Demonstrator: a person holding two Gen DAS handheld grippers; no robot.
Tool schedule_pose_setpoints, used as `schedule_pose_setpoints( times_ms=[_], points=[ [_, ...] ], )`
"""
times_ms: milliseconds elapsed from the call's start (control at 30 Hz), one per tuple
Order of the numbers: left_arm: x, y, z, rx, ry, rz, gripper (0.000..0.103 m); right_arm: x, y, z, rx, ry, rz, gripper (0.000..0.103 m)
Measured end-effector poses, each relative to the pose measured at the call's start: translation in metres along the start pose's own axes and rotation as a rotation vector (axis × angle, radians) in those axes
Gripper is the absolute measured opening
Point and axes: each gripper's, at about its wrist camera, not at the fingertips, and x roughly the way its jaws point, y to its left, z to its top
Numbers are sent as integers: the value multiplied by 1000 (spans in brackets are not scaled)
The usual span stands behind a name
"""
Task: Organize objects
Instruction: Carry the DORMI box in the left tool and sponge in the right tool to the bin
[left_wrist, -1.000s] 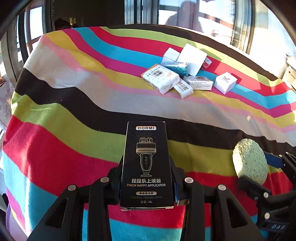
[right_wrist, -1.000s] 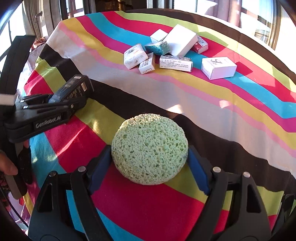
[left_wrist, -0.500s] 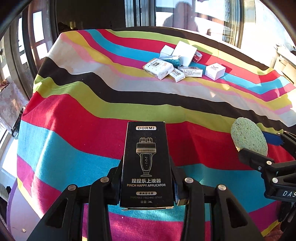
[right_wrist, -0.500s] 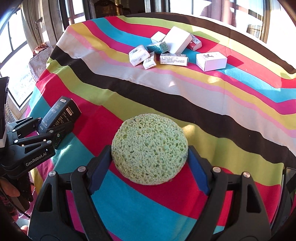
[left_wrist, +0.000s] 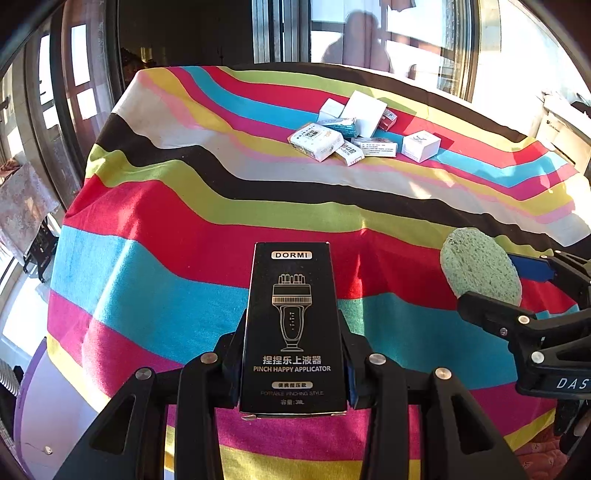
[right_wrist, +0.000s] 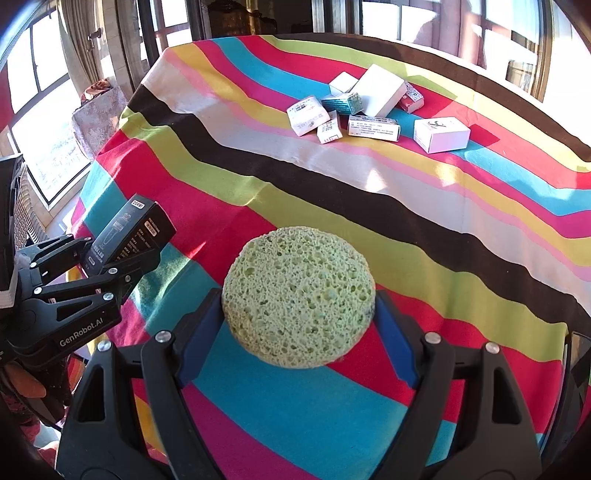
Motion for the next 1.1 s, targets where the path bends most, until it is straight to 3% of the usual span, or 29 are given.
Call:
schedule_pose_setpoints(
  times_ms=[767, 1100],
  points=[
    [-47, 54, -43, -79, -21, 57, 41, -11, 71, -11, -169, 22, 104, 83],
    [-60, 92, -66, -169, -5, 103, 41, -14, 126, -23, -337, 50, 159, 83]
  ],
)
